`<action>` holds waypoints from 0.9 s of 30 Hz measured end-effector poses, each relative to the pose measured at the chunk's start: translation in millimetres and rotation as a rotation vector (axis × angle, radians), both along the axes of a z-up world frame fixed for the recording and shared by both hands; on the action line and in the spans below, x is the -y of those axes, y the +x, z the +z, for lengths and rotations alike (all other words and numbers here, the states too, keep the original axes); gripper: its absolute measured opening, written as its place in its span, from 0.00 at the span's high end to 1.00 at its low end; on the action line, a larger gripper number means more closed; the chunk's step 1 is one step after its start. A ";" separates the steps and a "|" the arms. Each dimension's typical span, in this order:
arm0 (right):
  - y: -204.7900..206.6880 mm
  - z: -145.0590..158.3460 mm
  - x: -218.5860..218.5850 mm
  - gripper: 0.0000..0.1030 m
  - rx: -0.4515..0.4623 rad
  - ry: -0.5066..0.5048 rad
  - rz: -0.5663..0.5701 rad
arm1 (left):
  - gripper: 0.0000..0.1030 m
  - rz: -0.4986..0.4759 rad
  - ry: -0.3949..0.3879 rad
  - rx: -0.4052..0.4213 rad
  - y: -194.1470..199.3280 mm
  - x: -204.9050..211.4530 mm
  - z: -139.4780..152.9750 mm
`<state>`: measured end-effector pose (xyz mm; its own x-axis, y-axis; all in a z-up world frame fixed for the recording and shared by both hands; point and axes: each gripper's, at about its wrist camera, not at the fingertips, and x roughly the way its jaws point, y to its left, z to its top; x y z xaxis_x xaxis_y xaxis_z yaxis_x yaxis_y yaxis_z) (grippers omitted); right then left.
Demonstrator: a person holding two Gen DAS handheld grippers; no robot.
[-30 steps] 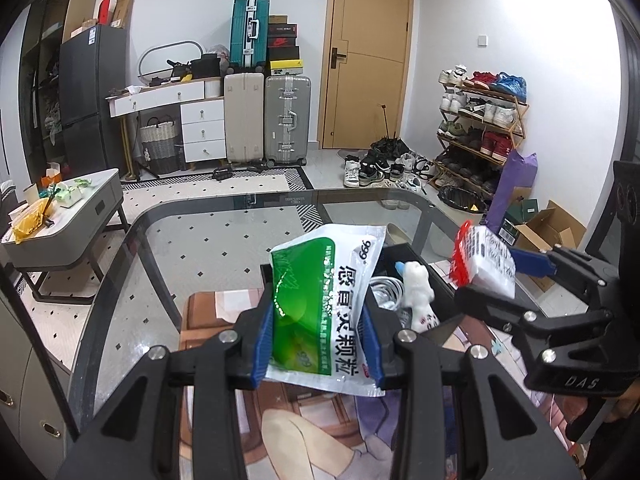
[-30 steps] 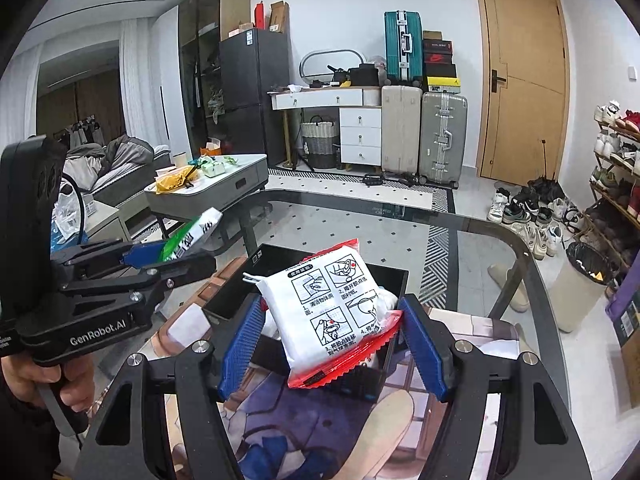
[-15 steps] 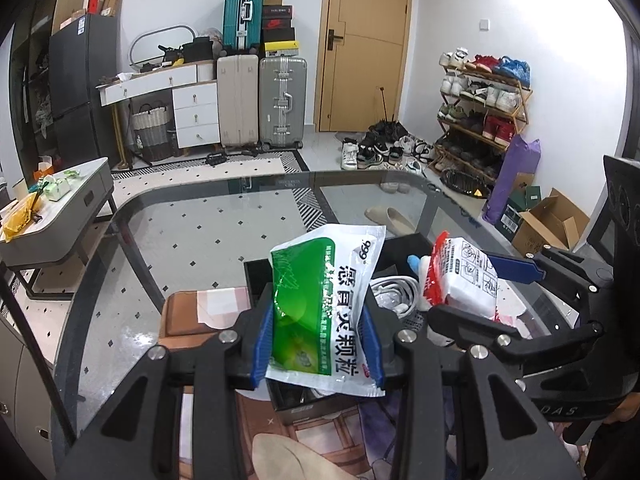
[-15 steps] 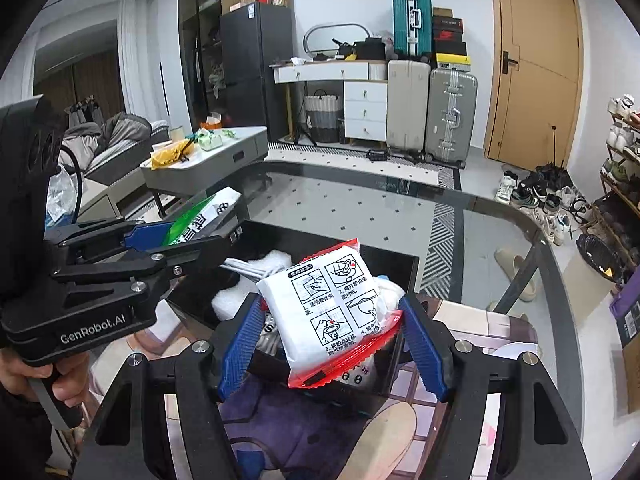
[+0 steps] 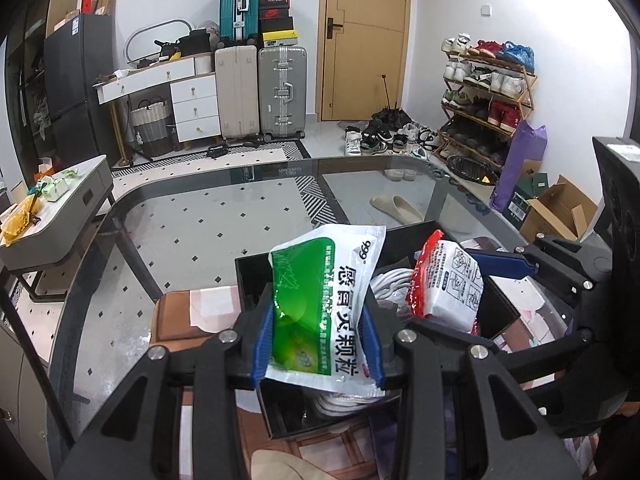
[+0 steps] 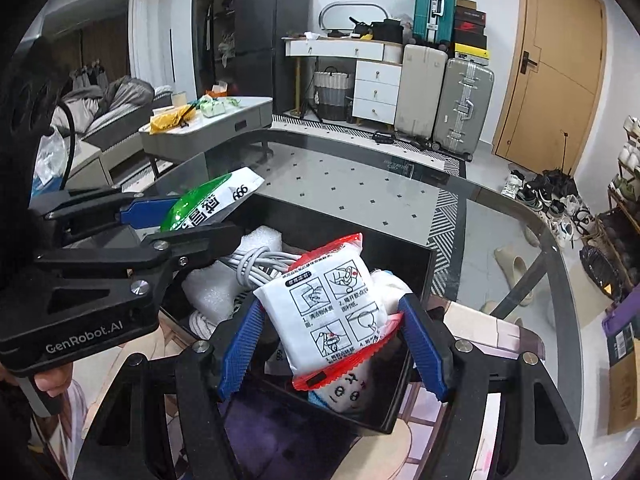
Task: Organize soft objects
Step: 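Lower both packets into the box and open both tools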
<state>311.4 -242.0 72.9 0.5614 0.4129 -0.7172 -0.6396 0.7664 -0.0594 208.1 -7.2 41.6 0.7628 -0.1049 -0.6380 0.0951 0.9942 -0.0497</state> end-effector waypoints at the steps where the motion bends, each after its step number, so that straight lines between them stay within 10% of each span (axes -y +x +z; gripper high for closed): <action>1: 0.8 -2.3 -2.6 0.32 -0.002 -0.007 0.004 | 0.64 -0.001 0.000 -0.001 0.2 -0.4 -1.1; 14: 13.2 -7.1 -8.4 0.32 -0.022 -0.025 0.032 | 0.63 -0.039 -0.009 -0.007 1.5 0.9 -8.9; 22: -13.2 6.6 0.1 0.12 0.127 -0.053 0.062 | 0.61 -0.038 -0.032 -0.034 0.8 -4.0 -16.5; 27: -17.5 11.8 11.9 0.11 0.121 -0.035 0.036 | 0.46 -0.036 -0.022 -0.037 -2.8 -0.3 -15.2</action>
